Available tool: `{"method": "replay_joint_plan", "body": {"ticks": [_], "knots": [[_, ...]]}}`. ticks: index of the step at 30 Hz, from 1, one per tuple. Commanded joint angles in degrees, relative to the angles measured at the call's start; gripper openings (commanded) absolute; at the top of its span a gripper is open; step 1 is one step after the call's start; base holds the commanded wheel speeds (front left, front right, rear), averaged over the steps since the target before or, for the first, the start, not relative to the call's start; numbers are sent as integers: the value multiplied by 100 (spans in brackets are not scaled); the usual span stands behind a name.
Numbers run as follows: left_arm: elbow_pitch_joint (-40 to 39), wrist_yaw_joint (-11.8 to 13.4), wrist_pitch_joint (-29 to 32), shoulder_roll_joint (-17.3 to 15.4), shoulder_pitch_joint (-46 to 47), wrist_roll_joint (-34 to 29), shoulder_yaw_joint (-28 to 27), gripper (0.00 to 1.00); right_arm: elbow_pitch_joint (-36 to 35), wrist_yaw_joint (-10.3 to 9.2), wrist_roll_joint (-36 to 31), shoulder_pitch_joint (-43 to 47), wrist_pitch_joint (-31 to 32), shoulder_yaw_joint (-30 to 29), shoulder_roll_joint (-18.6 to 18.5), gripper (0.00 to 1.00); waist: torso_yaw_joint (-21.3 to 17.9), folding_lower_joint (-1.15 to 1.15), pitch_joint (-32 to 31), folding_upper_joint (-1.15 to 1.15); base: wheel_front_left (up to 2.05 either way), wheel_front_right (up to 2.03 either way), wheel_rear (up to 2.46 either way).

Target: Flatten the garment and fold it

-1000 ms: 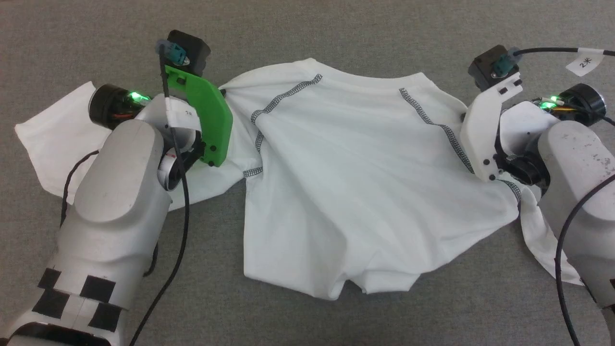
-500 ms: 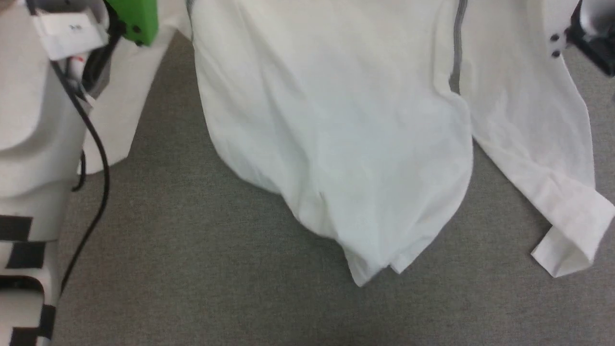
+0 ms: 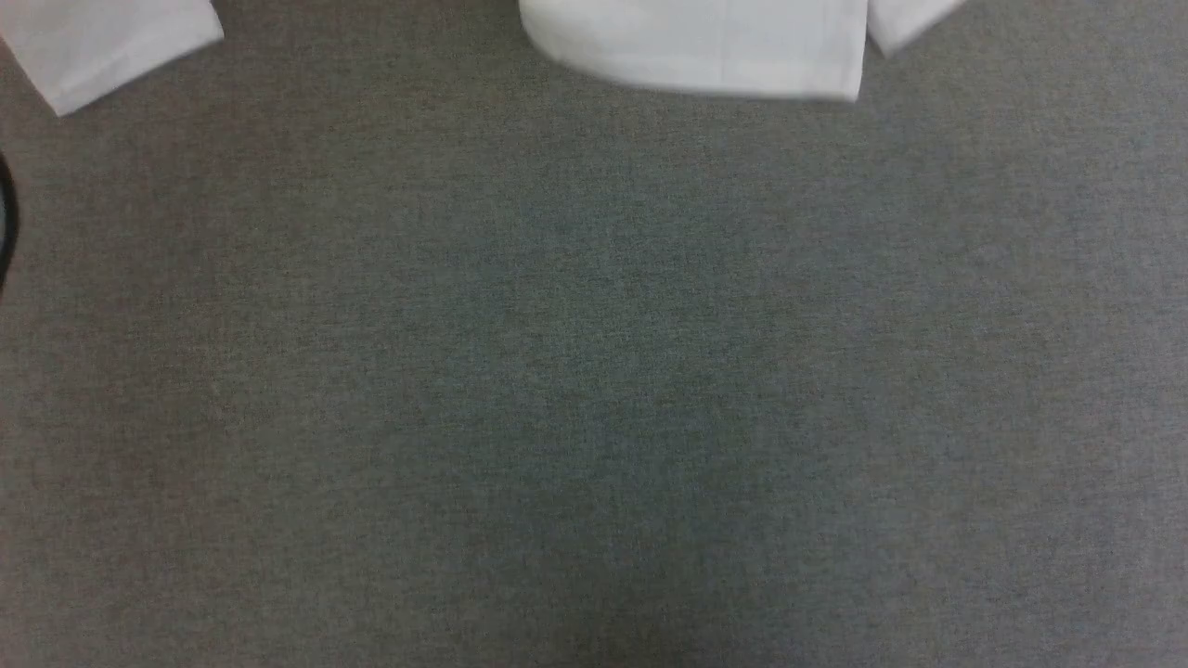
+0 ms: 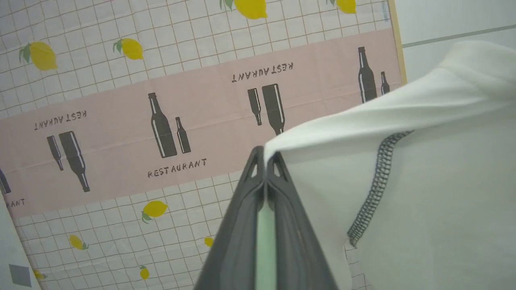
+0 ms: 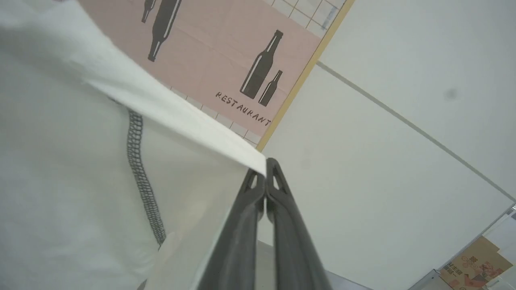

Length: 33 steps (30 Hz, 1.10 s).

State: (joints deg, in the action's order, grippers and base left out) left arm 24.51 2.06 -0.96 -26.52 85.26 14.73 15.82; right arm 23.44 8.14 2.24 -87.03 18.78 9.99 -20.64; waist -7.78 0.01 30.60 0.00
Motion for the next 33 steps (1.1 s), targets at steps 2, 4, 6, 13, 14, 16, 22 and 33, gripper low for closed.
{"method": "replay_joint_plan", "body": {"ticks": [2, 4, 6, 13, 14, 16, 22, 33], "knots": [[113, 221, -172, -309, 246, -120, -213, 0, 112, -65, -273, -250, -187, -316, -125, 0, -59, -1, 139, 0, 0, 0, 0], [145, 272, -326, -333, 403, -127, -271, 0, 201, -65, -419, -448, -394, -419, -75, 0, -74, -1, 200, 0, 0, 0, 0], [216, 277, -428, -352, 487, -135, -276, 0, 320, -65, -545, -576, -556, -469, -44, 0, -78, -1, 258, 0, 0, 0, 0], [681, -16, -334, -310, -31, -80, 24, 0, 825, -65, -373, -88, -1017, -217, 37, 0, -6, -1, 367, 0, 0, 0, 0], [772, -93, -279, -315, -209, -77, 107, 0, 907, -65, -289, 90, -1082, -127, 44, 0, 7, -1, 357, 0, 0, 0, 0], [918, -250, -164, -315, -567, -62, 267, 0, 1025, -65, -105, 435, -1186, 59, 46, 0, 30, -1, 317, 0, 0, 0, 0], [1118, -521, 157, -255, -1743, 222, 491, 0, 1036, -65, 645, 1655, -1348, 665, -77, 0, 137, -1, -27, 0, 0, 0, 0], [56, -816, 965, -128, -4523, 1253, 775, 0, -569, -65, 2041, 4533, -927, 1055, -882, 0, 319, -1, -1119, 0, 0, 0, 0]]}}
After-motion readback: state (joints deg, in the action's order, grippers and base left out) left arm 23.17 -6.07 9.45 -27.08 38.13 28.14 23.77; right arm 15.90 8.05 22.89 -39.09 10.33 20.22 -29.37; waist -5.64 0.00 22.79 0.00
